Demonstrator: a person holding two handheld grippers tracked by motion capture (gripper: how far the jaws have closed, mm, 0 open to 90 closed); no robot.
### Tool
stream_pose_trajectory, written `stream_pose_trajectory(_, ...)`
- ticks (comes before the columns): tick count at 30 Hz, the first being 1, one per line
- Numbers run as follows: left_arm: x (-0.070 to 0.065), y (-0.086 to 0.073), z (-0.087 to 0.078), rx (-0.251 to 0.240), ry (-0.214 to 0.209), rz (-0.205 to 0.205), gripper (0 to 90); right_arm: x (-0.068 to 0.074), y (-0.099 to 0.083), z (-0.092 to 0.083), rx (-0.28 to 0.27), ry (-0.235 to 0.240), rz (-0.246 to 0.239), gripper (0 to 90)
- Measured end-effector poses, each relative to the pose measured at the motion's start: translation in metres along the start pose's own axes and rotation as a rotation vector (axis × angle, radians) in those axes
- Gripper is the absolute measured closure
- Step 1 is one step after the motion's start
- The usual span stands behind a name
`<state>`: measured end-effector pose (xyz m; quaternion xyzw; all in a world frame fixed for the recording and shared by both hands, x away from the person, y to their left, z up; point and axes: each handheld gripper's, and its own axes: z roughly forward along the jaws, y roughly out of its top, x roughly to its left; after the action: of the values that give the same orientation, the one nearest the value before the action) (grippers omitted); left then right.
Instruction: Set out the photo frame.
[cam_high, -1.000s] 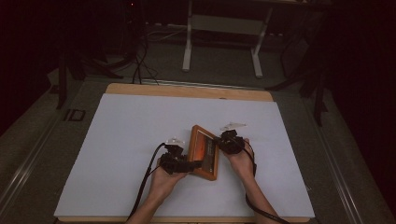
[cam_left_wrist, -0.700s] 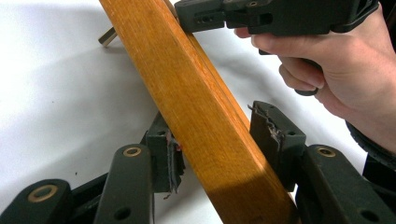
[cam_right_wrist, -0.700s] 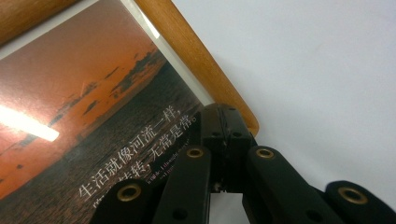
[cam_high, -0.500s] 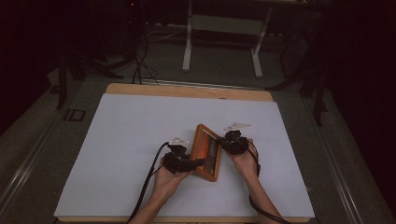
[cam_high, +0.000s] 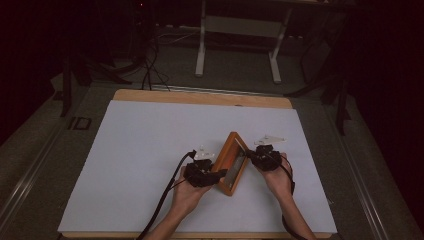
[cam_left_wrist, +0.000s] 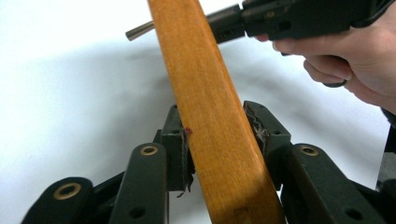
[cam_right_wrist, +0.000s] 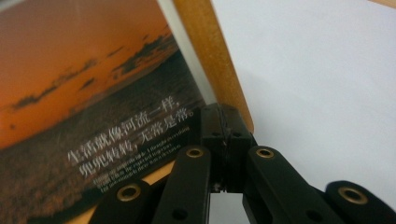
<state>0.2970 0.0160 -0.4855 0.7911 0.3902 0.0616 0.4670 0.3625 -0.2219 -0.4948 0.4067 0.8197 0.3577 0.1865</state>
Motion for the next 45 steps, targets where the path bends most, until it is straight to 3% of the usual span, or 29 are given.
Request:
stream_pose_trajectory(2, -0.012, 0.004, 0.003, -0.003, 0.022, 0.061, 65.8, -0.004, -0.007, -0.011, 0.009, -0.009, -0.009, 89.9)
stream_pose_trajectory(8, -0.029, 0.010, 0.011, 0.006, 0.050, 0.153, 67.3, -0.008, -0.017, -0.025, 0.001, -0.018, 0.000, 89.9)
stream_pose_trajectory(17, -0.041, 0.009, 0.017, 0.005, 0.034, 0.200, 68.8, -0.009, -0.024, -0.051, -0.036, -0.020, -0.015, 89.7)
stream_pose_trajectory(20, -0.046, 0.008, 0.017, 0.004, 0.031, 0.232, 68.9, -0.009, -0.024, -0.066, -0.066, -0.031, -0.021, 88.6)
stream_pose_trajectory(28, -0.047, 0.005, 0.017, -0.013, 0.008, 0.226, 68.9, -0.004, -0.007, -0.089, -0.155, -0.047, -0.034, 87.6)
stream_pose_trajectory(33, -0.048, 0.004, 0.018, -0.020, 0.004, 0.230, 68.6, 0.000, 0.001, -0.090, -0.175, -0.040, -0.043, 88.0)
stream_pose_trajectory(37, -0.049, 0.003, 0.018, -0.024, -0.018, 0.236, 66.5, 0.001, 0.001, -0.087, -0.183, -0.029, -0.040, 88.9)
stream_pose_trajectory(38, -0.050, 0.000, 0.019, -0.029, -0.042, 0.247, 66.5, 0.001, 0.001, -0.086, -0.186, -0.029, -0.038, 89.2)
stream_pose_trajectory(41, -0.050, -0.006, 0.019, -0.042, -0.070, 0.230, 59.6, 0.001, -0.002, -0.087, -0.192, -0.031, -0.029, 89.8)
stream_pose_trajectory(45, -0.048, -0.018, 0.017, -0.056, -0.066, 0.215, 52.2, 0.000, -0.006, -0.089, -0.211, -0.026, -0.018, 89.9)
